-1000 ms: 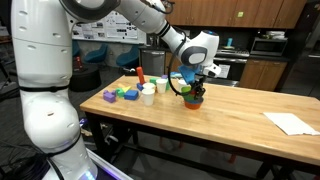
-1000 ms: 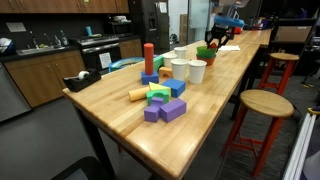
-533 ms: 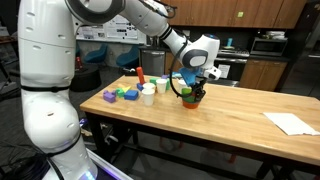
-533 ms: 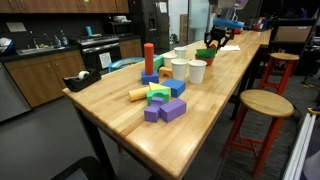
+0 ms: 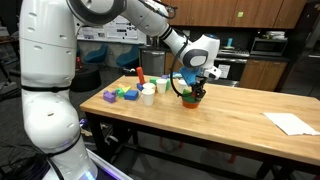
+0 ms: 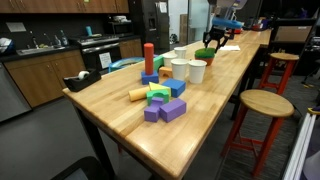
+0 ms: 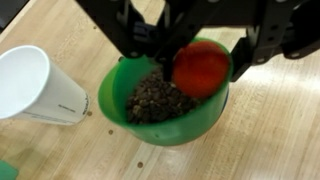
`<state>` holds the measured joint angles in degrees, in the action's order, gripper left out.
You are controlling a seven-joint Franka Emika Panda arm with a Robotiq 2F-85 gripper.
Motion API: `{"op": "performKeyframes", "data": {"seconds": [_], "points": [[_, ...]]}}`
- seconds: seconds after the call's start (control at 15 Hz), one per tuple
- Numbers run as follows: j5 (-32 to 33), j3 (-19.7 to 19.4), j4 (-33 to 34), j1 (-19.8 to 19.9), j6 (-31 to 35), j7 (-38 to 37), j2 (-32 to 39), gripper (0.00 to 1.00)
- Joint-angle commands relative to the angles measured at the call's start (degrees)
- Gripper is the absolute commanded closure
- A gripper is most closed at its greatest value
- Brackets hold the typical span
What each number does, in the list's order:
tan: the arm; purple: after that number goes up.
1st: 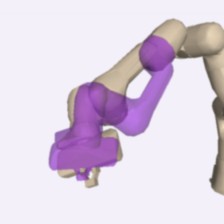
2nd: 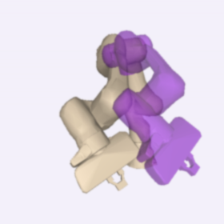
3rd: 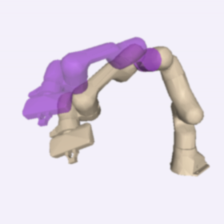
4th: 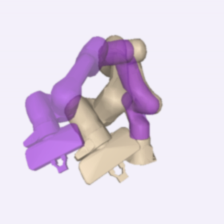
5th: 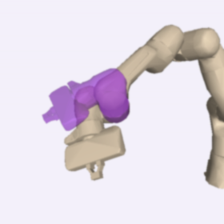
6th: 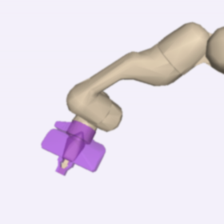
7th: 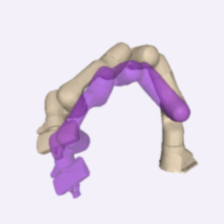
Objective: Put the bowls together
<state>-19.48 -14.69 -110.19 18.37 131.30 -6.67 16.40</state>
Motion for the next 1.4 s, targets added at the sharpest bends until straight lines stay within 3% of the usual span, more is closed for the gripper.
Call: {"op": "performKeyframes", "data": {"seconds": [0.0, 0.13, 0.67, 1.0, 1.33], "points": [[-0.3, 0.5, 1.5, 0.4, -1.8, 0.2, 0.2, 0.12], [-0.3, 0.6, 1.6, 0.4, -1.9, 0.1, 0.2, 0.0], [0.6, 0.6, -0.5, -0.4, -0.5, -0.1, -1.9, 0.0], [5.3, -0.1, -10.3, -3.1, 9.8, -1.5, -10.7, 0.0], [18.4, 0.8, -22.8, -5.4, 19.6, -6.5, -22.7, 0.0]]}}
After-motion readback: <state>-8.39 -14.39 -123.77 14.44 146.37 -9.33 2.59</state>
